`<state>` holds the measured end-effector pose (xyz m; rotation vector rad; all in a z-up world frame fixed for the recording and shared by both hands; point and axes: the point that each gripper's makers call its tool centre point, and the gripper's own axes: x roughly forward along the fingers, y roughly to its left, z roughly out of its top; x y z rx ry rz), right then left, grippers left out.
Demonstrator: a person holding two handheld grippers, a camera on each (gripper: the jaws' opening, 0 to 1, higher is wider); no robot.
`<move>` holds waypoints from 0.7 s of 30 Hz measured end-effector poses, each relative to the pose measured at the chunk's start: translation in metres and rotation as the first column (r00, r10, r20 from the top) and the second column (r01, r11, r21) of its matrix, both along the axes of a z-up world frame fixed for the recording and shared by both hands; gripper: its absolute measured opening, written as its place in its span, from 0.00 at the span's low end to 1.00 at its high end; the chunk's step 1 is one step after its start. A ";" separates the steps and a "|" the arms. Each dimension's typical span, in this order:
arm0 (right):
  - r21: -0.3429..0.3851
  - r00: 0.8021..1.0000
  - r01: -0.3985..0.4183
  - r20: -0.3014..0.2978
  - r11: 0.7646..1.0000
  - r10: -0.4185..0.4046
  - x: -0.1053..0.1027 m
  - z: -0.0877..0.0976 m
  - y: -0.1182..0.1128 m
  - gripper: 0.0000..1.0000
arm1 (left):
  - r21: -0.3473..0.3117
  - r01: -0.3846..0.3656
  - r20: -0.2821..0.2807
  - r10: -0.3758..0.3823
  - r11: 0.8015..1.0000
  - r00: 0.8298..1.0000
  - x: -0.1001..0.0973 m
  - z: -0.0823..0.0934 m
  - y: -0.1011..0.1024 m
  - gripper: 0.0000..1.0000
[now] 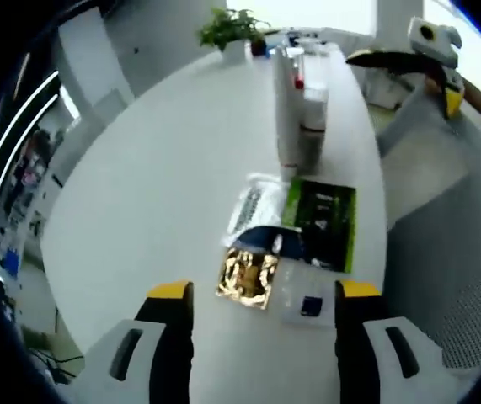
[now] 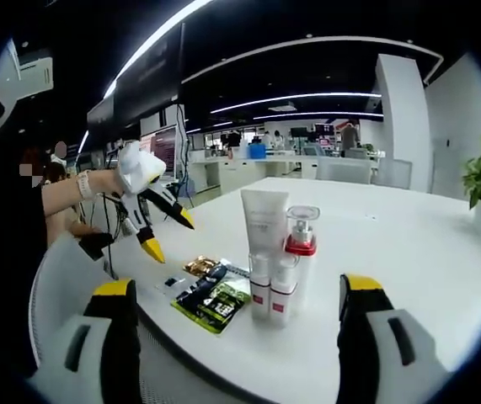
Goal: Arrange the skincare products in the storage area until every visible bottle or jar stands upright without overlapping.
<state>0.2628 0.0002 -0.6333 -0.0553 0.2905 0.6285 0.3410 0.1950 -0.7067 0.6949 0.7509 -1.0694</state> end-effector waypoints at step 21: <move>-0.025 0.999 -0.003 0.035 1.000 0.004 -0.003 0.004 0.001 1.00 | -0.141 -0.106 0.117 0.123 0.984 0.985 -0.037 0.040 0.007 0.86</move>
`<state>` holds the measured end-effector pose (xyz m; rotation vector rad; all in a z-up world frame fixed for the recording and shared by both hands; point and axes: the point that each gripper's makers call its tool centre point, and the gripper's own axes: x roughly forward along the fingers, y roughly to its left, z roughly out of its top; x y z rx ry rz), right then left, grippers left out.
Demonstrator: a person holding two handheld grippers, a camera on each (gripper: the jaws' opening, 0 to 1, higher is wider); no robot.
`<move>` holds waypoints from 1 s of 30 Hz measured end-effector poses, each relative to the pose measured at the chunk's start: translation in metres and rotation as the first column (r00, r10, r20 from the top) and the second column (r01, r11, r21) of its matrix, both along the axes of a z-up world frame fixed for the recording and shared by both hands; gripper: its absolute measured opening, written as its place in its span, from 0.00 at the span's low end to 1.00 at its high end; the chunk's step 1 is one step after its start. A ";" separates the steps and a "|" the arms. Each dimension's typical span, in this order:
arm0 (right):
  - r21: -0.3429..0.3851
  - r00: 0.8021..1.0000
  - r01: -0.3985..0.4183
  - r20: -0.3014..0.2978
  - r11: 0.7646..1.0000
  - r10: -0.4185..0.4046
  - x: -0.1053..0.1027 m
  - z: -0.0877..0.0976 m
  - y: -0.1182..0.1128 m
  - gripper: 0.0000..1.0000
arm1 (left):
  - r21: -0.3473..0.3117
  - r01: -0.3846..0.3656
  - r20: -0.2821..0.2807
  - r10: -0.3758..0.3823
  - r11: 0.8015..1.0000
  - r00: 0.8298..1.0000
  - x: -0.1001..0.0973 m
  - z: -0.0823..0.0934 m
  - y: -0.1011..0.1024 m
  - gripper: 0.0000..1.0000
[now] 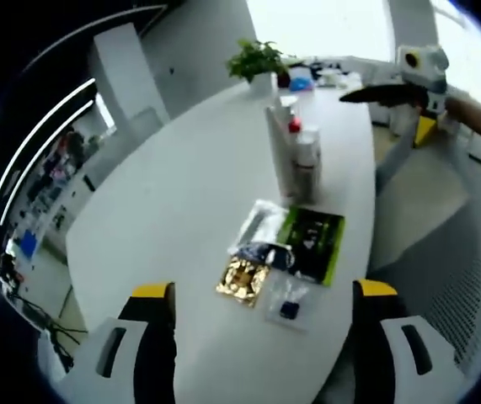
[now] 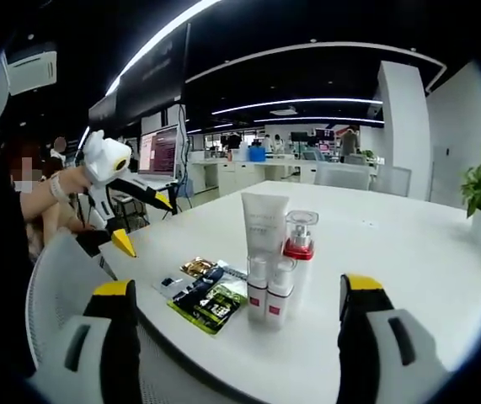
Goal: Arrange the skincare products in the storage area until every visible bottle or jar stands upright without overlapping.
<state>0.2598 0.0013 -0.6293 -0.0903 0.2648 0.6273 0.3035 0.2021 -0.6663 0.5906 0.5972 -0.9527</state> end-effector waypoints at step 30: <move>-0.041 1.000 0.002 -0.015 0.999 -0.002 0.000 -0.006 0.000 1.00 | -0.298 -0.223 0.107 0.264 0.928 0.959 -0.020 0.026 0.014 0.97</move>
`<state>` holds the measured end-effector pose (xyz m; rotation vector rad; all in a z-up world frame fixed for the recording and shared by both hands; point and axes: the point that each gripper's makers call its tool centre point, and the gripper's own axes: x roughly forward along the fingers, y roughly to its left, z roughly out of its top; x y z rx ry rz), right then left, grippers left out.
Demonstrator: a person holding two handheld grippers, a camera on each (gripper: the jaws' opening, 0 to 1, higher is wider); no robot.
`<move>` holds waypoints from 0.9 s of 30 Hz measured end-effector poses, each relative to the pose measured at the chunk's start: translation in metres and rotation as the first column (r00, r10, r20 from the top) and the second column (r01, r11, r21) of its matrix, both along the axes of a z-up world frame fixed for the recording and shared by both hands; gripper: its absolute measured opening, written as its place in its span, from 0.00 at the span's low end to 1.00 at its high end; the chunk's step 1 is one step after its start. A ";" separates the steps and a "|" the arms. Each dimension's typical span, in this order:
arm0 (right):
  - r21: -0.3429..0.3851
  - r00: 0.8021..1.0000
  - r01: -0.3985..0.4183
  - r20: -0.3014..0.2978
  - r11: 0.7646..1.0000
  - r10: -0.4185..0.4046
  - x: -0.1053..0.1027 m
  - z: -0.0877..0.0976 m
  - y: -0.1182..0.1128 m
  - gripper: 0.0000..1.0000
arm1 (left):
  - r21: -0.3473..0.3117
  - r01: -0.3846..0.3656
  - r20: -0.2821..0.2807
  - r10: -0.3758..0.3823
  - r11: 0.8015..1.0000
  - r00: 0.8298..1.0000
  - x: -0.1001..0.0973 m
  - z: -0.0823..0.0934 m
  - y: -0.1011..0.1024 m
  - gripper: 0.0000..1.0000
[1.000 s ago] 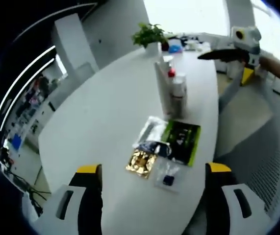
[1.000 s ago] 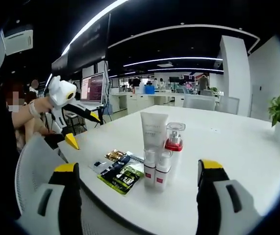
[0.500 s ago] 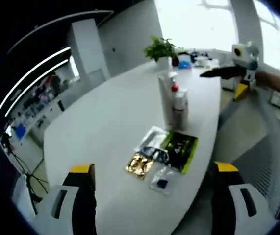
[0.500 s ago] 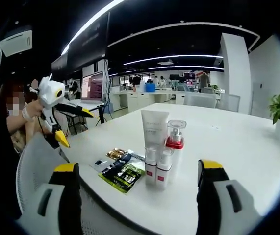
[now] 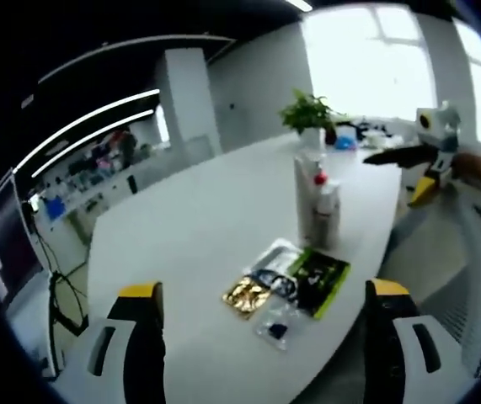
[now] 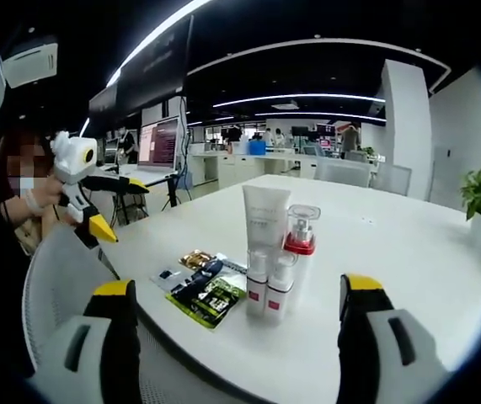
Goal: Arrange the skincare products in the storage area until every visible bottle or jar stands upright without overlapping.
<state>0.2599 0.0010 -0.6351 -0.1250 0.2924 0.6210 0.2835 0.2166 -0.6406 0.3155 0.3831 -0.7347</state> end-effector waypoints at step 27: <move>0.041 1.000 0.031 -0.003 0.999 -0.031 0.004 0.003 -0.004 1.00 | -0.131 -0.038 -0.025 0.035 0.991 0.999 -0.023 -0.004 -0.019 0.97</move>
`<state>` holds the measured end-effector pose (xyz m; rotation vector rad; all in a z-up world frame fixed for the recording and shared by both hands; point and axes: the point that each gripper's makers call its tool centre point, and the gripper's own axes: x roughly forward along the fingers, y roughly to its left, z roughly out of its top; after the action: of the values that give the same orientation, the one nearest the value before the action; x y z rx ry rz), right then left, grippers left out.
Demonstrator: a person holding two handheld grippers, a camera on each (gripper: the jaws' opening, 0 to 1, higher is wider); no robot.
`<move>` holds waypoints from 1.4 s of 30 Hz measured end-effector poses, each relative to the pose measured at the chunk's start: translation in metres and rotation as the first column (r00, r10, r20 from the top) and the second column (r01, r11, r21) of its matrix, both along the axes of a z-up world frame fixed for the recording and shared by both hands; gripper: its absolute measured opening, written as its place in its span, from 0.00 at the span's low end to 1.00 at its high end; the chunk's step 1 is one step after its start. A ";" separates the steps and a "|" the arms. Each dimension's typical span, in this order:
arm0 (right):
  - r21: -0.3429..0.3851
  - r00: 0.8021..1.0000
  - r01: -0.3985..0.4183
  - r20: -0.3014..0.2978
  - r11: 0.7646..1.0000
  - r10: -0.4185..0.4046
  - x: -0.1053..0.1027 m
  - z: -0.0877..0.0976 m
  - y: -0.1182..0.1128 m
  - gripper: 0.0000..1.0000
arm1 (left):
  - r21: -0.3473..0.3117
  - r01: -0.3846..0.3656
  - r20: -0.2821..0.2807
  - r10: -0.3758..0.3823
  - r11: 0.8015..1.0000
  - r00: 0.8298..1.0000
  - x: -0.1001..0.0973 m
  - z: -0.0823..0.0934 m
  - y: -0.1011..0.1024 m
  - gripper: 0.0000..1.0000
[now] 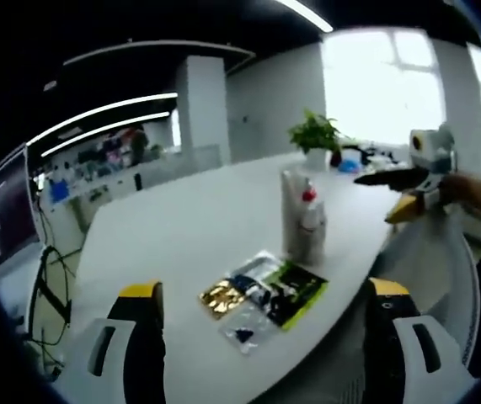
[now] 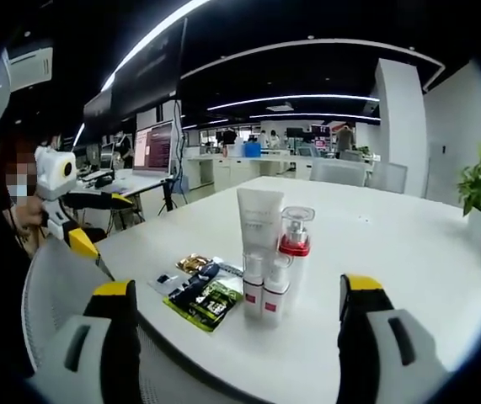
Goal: Arrange the skincare products in the storage area until every visible bottle or jar stands upright without overlapping.
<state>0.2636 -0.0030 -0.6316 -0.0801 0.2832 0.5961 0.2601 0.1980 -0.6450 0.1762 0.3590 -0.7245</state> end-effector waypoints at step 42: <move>-0.054 0.999 0.034 -0.023 0.998 -0.036 0.010 -0.008 -0.020 1.00 | 0.119 -0.057 0.058 0.050 0.991 0.997 0.007 -0.009 0.004 0.97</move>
<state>0.2739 -0.0229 -0.6398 -0.1195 0.3231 0.5551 0.2675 0.2024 -0.6541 0.2989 0.3540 -0.6443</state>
